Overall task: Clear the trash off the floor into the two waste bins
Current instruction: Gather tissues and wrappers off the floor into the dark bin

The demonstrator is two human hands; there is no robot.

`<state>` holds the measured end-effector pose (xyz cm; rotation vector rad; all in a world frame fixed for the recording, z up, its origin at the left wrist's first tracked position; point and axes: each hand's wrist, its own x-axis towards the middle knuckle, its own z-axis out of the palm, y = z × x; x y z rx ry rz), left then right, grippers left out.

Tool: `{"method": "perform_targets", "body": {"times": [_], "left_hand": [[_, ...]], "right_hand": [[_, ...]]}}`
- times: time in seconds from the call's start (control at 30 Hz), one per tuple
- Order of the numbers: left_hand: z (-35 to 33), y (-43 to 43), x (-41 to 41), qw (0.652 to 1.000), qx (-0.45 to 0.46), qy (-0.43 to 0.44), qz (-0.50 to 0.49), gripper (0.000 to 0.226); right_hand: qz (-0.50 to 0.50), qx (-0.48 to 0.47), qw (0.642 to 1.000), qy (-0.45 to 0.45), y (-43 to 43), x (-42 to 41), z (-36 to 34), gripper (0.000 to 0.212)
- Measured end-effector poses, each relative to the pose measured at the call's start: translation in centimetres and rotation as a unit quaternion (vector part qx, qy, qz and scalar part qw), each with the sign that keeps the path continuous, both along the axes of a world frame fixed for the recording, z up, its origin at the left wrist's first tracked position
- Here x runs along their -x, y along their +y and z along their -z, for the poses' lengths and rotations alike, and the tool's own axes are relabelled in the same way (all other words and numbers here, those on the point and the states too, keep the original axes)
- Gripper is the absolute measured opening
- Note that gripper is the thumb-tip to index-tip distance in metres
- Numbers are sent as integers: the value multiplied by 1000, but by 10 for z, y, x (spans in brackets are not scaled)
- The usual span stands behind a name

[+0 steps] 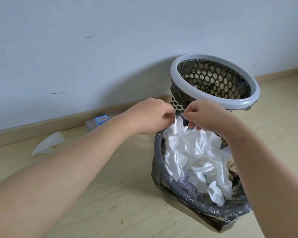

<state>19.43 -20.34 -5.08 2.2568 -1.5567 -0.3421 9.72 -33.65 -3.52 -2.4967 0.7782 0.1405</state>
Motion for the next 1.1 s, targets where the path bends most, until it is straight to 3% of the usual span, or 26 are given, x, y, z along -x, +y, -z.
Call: {"method": "perform_targets", "body": {"times": [0.23, 0.57, 0.77, 0.87, 0.97, 1.1], "left_hand": [[12, 85, -50, 984, -31, 79, -159, 16], [119, 257, -74, 915, -68, 146, -370, 15], [197, 325, -69, 894, -174, 62, -407, 43], [222, 337, -63, 887, -245, 77, -385, 60], [238, 343, -57, 886, -205, 75, -409, 52], [246, 351, -58, 892, -62, 20, -448, 24]], "right_hand": [[-80, -66, 992, -71, 81, -63, 26, 15], [-154, -136, 978, 35, 190, -122, 117, 12], [-171, -149, 969, 97, 234, -135, 173, 10], [-172, -155, 967, 106, 251, -137, 195, 15], [-172, -149, 968, 103, 262, -140, 209, 23], [-154, -121, 975, 102, 266, -141, 224, 25]]}}
